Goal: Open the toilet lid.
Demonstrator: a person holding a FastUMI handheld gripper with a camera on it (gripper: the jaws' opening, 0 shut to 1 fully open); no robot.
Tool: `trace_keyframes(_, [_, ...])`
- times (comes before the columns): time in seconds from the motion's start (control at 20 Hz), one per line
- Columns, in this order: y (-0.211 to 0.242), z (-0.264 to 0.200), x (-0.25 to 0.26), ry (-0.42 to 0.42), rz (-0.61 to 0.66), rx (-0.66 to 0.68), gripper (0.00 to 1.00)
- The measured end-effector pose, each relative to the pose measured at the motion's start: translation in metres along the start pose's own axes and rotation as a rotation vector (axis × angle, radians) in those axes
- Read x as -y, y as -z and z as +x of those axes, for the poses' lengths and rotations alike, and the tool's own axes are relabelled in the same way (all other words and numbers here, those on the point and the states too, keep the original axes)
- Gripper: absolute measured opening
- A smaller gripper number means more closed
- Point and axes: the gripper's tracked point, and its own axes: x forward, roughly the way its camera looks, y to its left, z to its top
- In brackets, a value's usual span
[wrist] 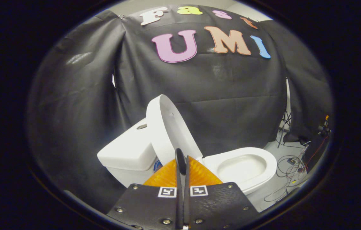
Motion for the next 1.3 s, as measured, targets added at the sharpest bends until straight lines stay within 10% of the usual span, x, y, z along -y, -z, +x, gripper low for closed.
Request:
trace_keyframes(0.45, [0.001, 0.006, -0.009, -0.077, 0.000, -0.032, 0.07])
trace_keyframes(0.95, [-0.029, -0.008, 0.004, -0.162, -0.033, 0.026, 0.90])
trace_keyframes(1.3, [-0.051, -0.016, 0.044, -0.164, -0.055, 0.065, 1.00])
